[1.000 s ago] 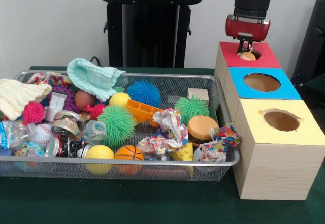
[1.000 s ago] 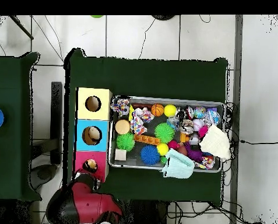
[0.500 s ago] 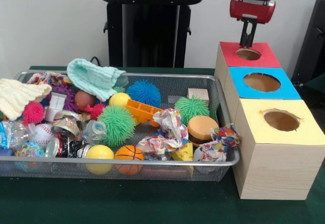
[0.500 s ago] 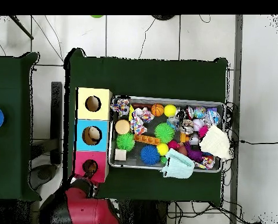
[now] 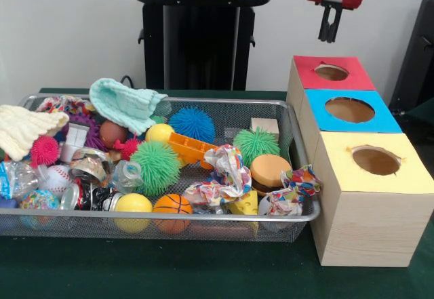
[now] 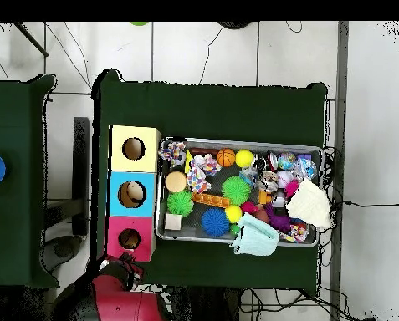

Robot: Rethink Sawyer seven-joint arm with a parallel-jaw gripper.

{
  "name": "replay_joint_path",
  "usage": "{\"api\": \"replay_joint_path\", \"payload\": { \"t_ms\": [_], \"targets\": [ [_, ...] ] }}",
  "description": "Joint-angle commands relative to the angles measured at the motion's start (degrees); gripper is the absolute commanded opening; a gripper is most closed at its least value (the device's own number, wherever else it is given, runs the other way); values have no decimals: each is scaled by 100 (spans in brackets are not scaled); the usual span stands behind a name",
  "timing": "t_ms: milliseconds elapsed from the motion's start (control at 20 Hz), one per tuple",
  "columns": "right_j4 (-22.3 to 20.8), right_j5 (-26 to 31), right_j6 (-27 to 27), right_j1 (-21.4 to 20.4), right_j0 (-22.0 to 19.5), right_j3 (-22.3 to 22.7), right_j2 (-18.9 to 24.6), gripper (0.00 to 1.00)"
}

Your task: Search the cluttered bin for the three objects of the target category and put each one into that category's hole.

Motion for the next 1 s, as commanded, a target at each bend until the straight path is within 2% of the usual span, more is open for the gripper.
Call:
{"api": "replay_joint_path", "payload": {
  "t_ms": [50,350,500,650,750,800,1000],
  "targets": [
    [133,518,882,-111,-108,-244,17,0],
    [8,477,806,47,-17,-467,-167,0],
    [-51,156,773,325,8,-573,-214,0],
    [-38,-282,711,583,-334,-441,109,0],
    [-87,-437,687,717,-412,-444,124,0],
    [-80,-530,646,812,-594,-388,323,0],
    [-211,-723,626,1085,-462,-494,121,0]
  ]
}}
